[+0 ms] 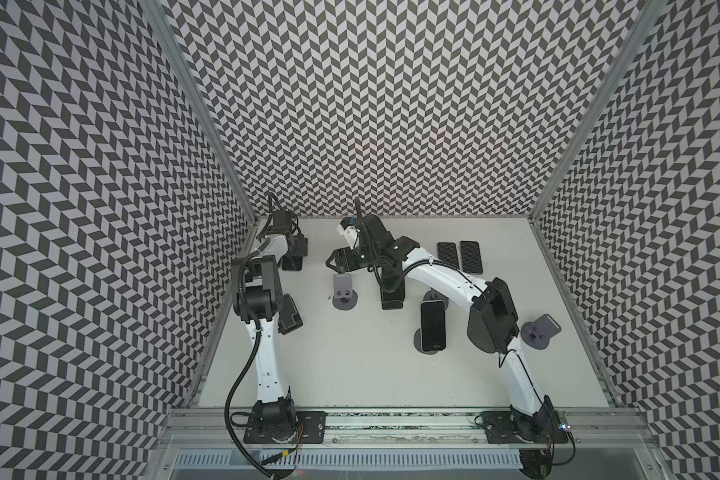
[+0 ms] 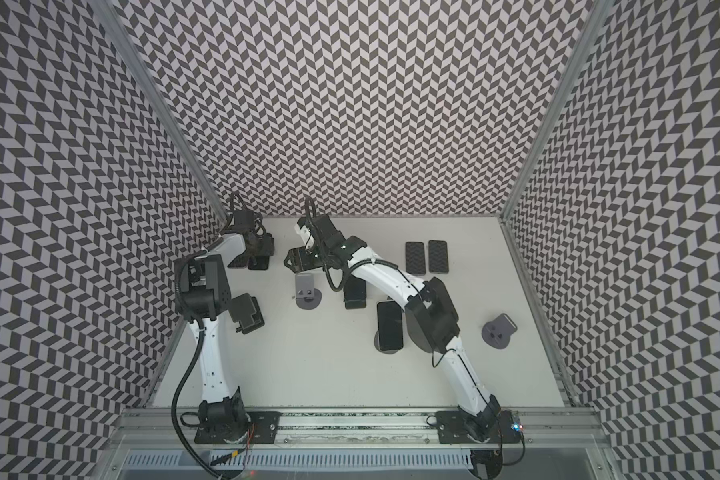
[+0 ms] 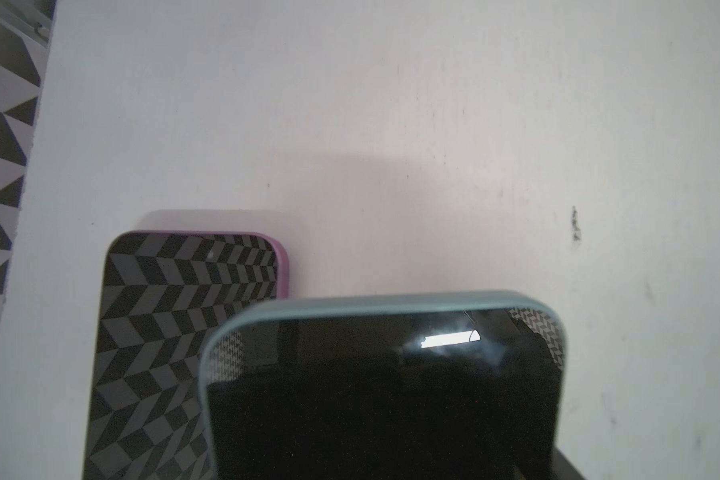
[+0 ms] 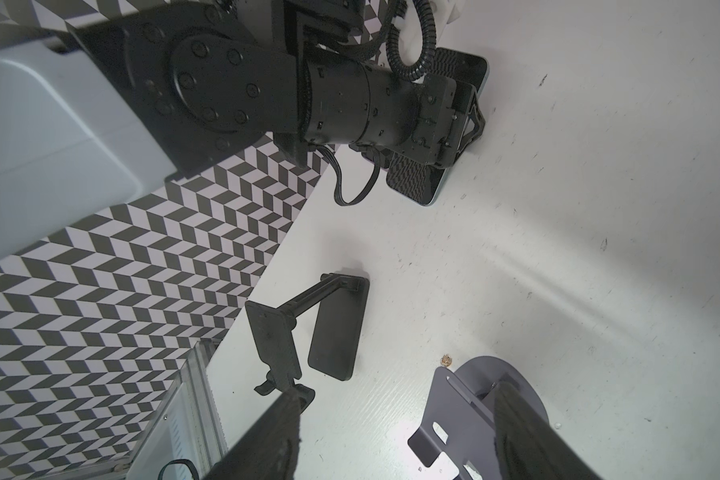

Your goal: Remove the phone from the phone stand

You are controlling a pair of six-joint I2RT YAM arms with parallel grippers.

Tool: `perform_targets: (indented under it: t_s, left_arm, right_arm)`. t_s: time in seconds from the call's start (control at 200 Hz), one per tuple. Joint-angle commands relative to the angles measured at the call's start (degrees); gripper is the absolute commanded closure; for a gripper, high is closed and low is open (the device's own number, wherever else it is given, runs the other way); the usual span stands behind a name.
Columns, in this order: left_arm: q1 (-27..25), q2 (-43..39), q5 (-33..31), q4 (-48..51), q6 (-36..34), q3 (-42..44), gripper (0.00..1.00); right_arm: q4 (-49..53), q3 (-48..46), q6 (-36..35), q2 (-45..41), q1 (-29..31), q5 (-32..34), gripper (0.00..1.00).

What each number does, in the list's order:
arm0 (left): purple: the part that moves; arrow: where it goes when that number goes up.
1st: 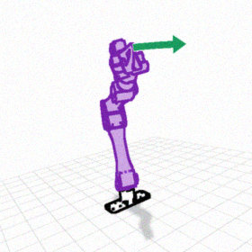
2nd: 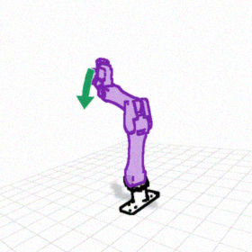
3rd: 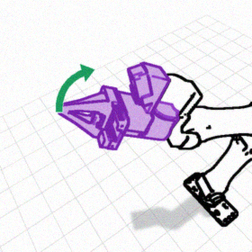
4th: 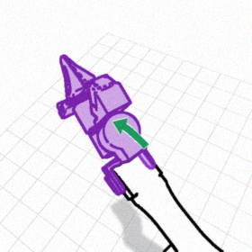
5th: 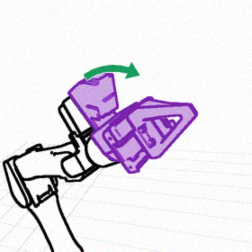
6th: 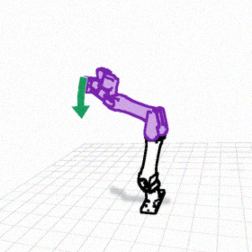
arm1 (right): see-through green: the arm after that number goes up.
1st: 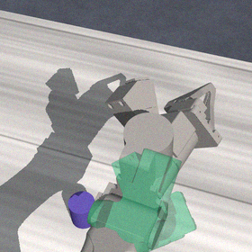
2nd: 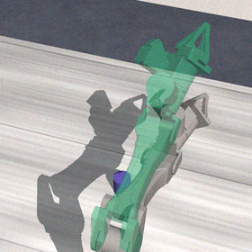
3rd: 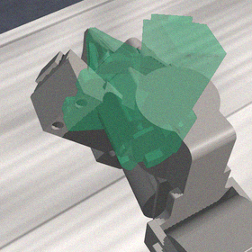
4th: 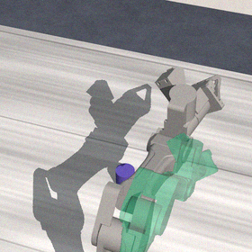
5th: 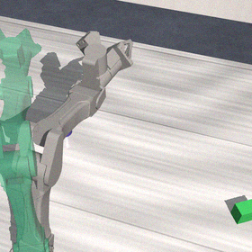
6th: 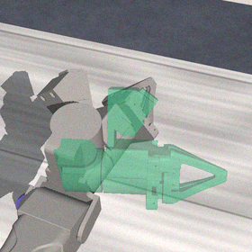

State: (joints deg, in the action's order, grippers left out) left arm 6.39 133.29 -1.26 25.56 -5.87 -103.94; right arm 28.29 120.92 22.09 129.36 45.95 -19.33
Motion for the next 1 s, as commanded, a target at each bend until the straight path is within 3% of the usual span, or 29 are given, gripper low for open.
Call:
perform_targets:
  t_s: [0.0, 0.996]
  left_arm:
    - [0.2, 1.1, 1.4, 0.2, 0.3, 2.0, 0.35]
    - [-0.8, 2.2, 1.1, 0.5, -1.4, 2.4, 0.33]
  right_arm:
    - [-1.3, 1.3, -0.3, 0.6, 0.3, -0.3, 0.28]
    - [-2.0, 0.7, 1.5, 0.6, -0.9, -2.0, 0.27]
